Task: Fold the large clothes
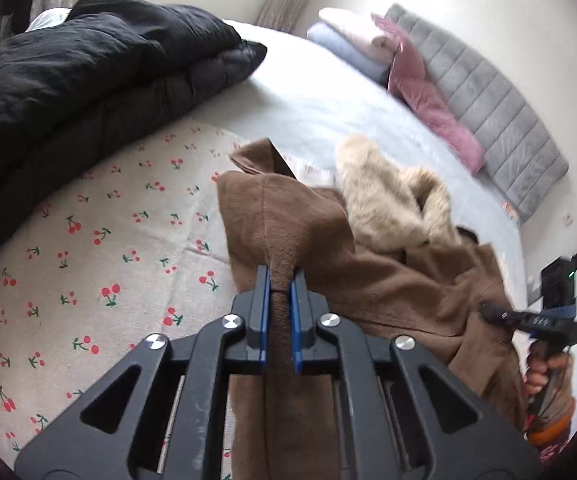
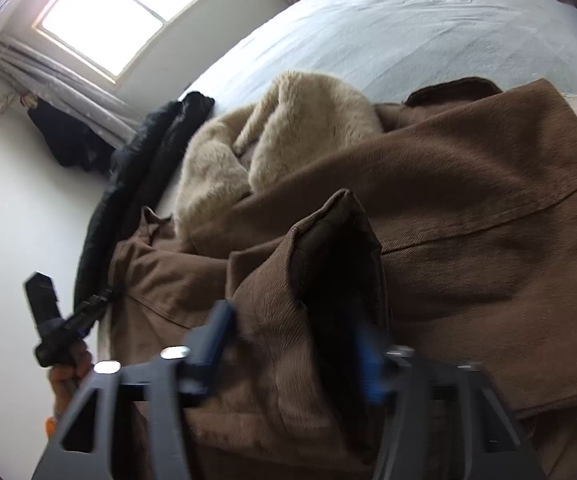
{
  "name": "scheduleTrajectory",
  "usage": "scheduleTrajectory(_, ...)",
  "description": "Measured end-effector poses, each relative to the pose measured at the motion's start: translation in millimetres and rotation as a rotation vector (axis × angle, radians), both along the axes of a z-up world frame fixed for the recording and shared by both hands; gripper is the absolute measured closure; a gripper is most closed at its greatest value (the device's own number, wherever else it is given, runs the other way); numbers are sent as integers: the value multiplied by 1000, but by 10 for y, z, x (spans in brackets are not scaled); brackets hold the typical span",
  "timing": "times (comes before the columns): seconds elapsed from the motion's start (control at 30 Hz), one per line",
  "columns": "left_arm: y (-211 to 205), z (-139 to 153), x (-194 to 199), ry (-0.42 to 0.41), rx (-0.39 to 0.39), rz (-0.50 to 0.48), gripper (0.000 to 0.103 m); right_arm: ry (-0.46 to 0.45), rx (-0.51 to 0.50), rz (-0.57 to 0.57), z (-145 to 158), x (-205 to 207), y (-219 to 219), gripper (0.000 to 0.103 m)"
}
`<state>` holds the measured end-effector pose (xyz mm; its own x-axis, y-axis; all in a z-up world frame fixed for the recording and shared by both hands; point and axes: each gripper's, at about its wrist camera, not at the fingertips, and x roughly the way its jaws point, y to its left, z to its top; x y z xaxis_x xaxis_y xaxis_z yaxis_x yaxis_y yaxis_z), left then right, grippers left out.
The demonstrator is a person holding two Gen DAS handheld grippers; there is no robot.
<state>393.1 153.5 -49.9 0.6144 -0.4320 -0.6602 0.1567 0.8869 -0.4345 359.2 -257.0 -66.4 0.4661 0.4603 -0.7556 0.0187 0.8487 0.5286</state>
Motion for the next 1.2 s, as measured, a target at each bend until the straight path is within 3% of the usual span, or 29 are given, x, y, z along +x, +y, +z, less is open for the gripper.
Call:
scheduleTrajectory(0.07,235,19,-109,-44,-59,64,92,-172,5,5,177,-184,47,99)
scheduleTrajectory(0.1,307,-25,-127,-32,-32,86,89,-268,6,7,271,-306,51,99)
scheduleTrajectory(0.13,325,-67,-125,-14,18,92,87,-302,-19,-4,300,-384,51,99)
scheduleTrajectory(0.2,311,-149,-99,39,163,111,86,-205,-137,-22,179,-363,62,89)
scheduleTrajectory(0.23,318,-151,-103,45,182,99,84,-139,-182,-24,99,-326,56,82)
scheduleTrajectory(0.3,353,-81,-115,28,130,56,54,-85,-181,-36,44,-325,-34,78)
scheduleTrajectory(0.33,367,-41,-116,11,108,48,47,-101,-142,-43,76,-339,-102,72)
scheduleTrajectory(0.37,371,-4,-98,-4,95,46,42,-121,-110,-59,106,-339,-167,57)
scheduleTrajectory(0.43,359,31,-1,8,91,50,42,-164,-43,-123,171,-286,-328,35)
scheduleTrajectory(0.57,193,92,65,-9,29,29,42,-87,11,-158,-11,76,-404,38)
scheduleTrajectory(0.6,106,115,66,-27,23,11,42,-54,15,-136,-99,160,-357,47)
scheduleTrajectory(0.63,13,133,53,-43,23,-10,42,-33,4,-97,-177,217,-276,95)
scheduleTrajectory(0.67,-71,145,38,-55,27,-29,42,-56,-42,-86,-138,217,-199,96)
scheduleTrajectory(0.77,-293,141,12,-99,52,-74,42,-297,-51,-117,291,42,-161,97)
scheduleTrajectory(0.8,-352,104,22,-103,76,-78,42,-331,-106,-142,366,26,-165,97)
scheduleTrajectory(0.9,-489,-65,133,-16,230,-30,43,-213,-301,-167,314,217,-133,89)
scheduleTrajectory(0.93,-509,-76,129,-14,249,-21,44,-199,-355,-175,338,203,-98,89)
scheduleTrajectory(1.0,-537,-20,46,-79,214,-43,44,-270,-419,-163,452,67,39,82)
scheduleTrajectory(1.07,-618,5,14,-116,188,-75,44,-346,-447,-127,511,-87,216,55)
scheduleTrajectory(1.13,-714,-71,42,-98,189,-100,43,-347,-440,-47,403,-122,396,51)
scheduleTrajectory(1.2,-769,-291,112,-25,260,-95,42,-274,-441,-1,134,-74,402,51)
